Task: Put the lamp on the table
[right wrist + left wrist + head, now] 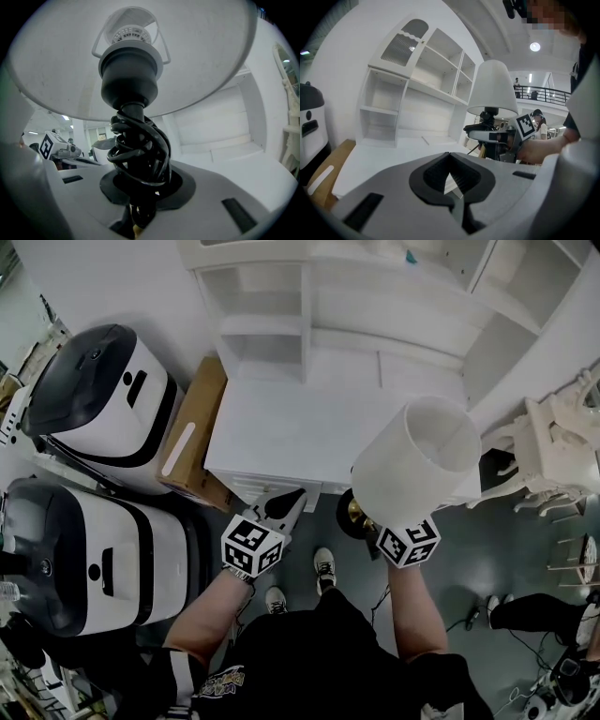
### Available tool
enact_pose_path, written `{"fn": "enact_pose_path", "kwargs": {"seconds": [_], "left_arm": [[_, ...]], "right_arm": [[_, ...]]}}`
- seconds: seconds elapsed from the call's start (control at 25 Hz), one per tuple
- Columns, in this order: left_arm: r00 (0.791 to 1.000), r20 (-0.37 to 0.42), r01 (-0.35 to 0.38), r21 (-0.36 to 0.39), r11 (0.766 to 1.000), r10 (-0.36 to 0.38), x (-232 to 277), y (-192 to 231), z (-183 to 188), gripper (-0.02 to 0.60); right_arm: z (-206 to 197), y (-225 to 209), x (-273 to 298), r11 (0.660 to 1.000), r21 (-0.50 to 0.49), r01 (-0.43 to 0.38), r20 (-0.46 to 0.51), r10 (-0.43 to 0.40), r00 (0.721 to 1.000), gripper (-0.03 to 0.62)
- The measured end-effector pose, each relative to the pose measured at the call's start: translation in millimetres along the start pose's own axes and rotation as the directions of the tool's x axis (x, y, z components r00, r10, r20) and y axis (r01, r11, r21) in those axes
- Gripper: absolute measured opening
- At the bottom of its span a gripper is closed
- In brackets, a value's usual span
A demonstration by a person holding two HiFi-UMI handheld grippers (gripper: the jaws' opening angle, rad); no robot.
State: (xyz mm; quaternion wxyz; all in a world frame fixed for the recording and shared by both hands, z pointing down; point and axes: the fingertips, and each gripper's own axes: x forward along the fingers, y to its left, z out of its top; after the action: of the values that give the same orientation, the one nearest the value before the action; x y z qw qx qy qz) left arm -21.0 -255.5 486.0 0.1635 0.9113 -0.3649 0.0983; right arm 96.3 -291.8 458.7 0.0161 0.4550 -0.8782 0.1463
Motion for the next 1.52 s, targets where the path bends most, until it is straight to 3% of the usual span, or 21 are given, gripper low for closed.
{"fn": "enact_pose_path", "kwargs": {"seconds": [1.52], "left_arm": [[0.998,-0.043,-0.053,-0.067,0.996,0.05,168,90,-26,0.006]], "right_arm": [[-55,-158,180,0.992,-0.005,-0.13,-0.056,0.129,0.99,0.089]]}}
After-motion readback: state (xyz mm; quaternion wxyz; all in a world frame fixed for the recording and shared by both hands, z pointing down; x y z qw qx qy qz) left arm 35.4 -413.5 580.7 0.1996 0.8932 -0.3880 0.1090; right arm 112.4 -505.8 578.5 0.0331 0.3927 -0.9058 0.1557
